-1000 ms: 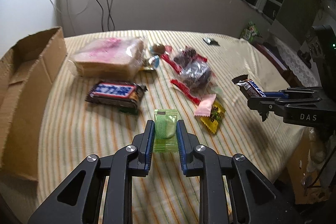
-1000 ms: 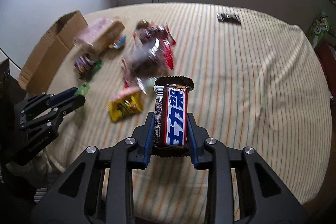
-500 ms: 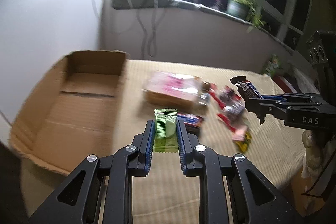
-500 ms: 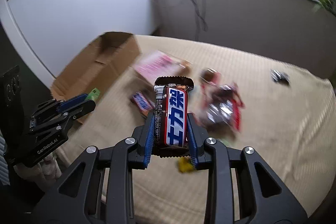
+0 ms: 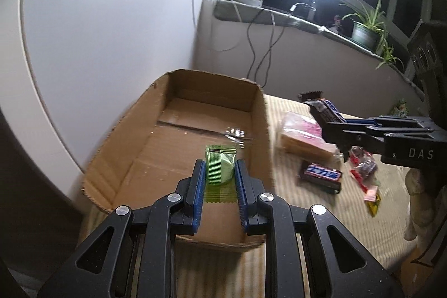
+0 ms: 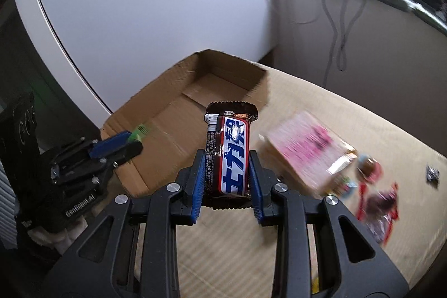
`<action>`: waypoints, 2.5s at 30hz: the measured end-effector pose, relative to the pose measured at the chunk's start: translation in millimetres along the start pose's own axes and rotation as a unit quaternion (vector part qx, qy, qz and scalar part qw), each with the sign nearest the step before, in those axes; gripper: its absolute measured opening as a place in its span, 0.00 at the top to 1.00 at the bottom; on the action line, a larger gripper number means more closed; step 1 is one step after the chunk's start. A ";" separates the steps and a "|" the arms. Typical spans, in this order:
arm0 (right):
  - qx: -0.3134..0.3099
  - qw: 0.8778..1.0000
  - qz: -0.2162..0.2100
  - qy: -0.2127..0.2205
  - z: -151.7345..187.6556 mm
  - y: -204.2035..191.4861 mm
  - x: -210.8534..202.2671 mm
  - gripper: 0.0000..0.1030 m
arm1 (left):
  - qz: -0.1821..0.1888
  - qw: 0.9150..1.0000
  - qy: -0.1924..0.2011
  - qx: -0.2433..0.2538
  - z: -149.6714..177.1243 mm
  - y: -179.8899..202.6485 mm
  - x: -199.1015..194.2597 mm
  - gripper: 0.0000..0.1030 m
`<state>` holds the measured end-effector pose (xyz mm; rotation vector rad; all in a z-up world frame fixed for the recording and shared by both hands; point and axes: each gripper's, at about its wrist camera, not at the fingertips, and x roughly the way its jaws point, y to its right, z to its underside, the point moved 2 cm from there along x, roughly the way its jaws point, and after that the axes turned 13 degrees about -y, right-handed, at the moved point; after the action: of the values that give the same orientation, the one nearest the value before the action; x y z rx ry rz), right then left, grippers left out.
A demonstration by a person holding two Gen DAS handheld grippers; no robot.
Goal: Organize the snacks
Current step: 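Carry both items to the cardboard box and open both tools to drop them, then grasp the pink candy with the right tool while the left tool grasps a chocolate bar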
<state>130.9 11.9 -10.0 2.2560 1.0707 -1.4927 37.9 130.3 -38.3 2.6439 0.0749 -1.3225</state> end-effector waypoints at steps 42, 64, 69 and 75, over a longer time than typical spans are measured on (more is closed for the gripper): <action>-0.019 0.999 0.024 0.030 0.1 14.2 -10.6 0.45 | -0.003 1.000 0.023 -0.003 6.5 8.0 -9.6 0.54; 0.080 0.993 0.079 -0.038 154.0 140.0 -39.6 0.27 | 0.078 0.994 -0.058 0.056 20.3 111.7 36.8 0.40; 0.063 0.995 0.066 -0.046 159.0 133.6 -24.6 0.27 | 0.078 0.992 -0.075 0.069 18.5 125.7 54.4 0.35; 0.050 0.996 0.052 -0.048 151.5 126.8 -13.6 0.27 | 0.092 0.987 -0.115 0.057 7.9 133.8 83.9 0.31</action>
<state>108.4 -167.1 -91.5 2.2418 0.8549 -1.6273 99.2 -5.6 -91.0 2.4919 -0.2785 -1.5976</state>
